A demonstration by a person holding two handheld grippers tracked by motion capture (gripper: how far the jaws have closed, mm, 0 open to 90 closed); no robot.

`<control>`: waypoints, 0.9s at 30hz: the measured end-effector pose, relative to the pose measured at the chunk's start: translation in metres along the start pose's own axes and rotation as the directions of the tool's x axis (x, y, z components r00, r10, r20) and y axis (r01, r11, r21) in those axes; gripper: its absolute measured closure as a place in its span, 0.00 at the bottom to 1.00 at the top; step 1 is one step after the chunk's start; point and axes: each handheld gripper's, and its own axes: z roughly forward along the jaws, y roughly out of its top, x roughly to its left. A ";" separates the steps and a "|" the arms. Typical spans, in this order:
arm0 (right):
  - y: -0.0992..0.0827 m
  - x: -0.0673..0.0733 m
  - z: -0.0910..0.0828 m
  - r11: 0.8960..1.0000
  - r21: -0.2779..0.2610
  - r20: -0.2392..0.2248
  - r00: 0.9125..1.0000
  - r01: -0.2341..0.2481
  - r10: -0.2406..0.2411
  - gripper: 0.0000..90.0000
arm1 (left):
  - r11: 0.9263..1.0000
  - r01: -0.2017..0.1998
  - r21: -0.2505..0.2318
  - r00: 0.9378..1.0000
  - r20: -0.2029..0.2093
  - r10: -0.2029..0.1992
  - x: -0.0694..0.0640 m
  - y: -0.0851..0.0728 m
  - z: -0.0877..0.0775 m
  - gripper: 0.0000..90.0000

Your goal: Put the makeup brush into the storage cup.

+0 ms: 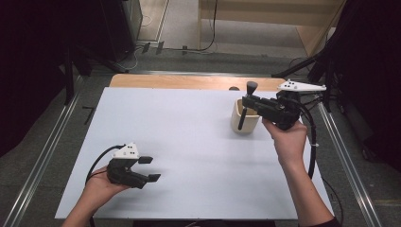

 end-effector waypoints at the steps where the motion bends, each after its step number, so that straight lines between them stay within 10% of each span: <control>1: 0.001 0.000 0.000 1.000 -0.002 0.003 1.000 -0.001 0.001 0.86 | 1.000 0.000 -0.002 1.000 0.000 0.000 0.000 0.000 0.000 0.32; 27: 0.016 -0.029 0.008 0.998 -0.062 0.109 0.994 0.019 -0.012 0.87 | 1.000 -0.003 -0.015 1.000 -0.001 0.003 -0.003 0.000 0.000 0.32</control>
